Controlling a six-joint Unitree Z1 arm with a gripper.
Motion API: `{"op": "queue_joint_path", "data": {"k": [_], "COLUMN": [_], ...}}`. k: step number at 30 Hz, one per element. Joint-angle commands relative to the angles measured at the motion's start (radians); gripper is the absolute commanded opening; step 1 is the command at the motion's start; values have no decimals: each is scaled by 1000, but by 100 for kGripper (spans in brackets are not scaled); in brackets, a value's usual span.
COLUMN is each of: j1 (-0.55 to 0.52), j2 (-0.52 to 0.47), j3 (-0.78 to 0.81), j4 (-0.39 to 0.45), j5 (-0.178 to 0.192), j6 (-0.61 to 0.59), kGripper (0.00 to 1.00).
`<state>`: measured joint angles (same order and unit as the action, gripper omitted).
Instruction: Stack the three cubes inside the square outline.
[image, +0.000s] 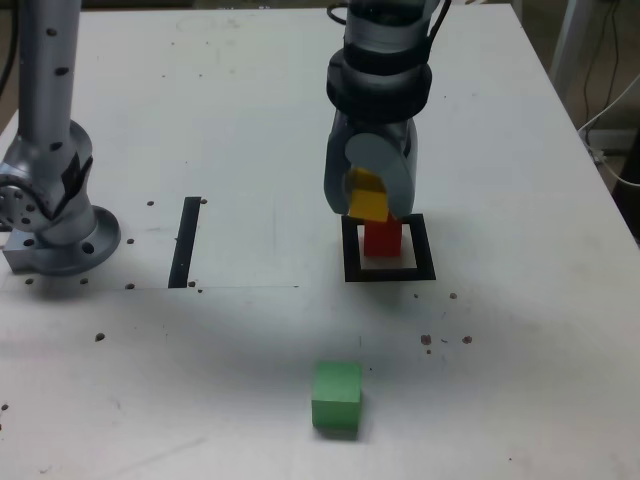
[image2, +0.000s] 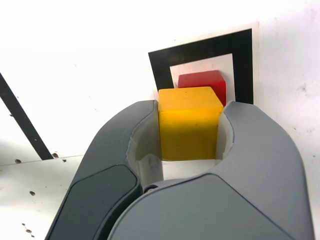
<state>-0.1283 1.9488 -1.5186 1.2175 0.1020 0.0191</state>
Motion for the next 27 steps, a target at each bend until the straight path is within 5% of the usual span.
{"op": "queue_joint_path", "data": {"k": [1, 19, 22, 27], "j1": [1, 22, 22, 22], "j2": [8, 29, 31, 32], "j3": [1, -6, -6, -4], "j4": [-10, -39, -34, -30], "j5": [-11, -15, -16, -20], "j6": [2, 4, 4, 5], "kGripper": [7, 25, 38, 82]}}
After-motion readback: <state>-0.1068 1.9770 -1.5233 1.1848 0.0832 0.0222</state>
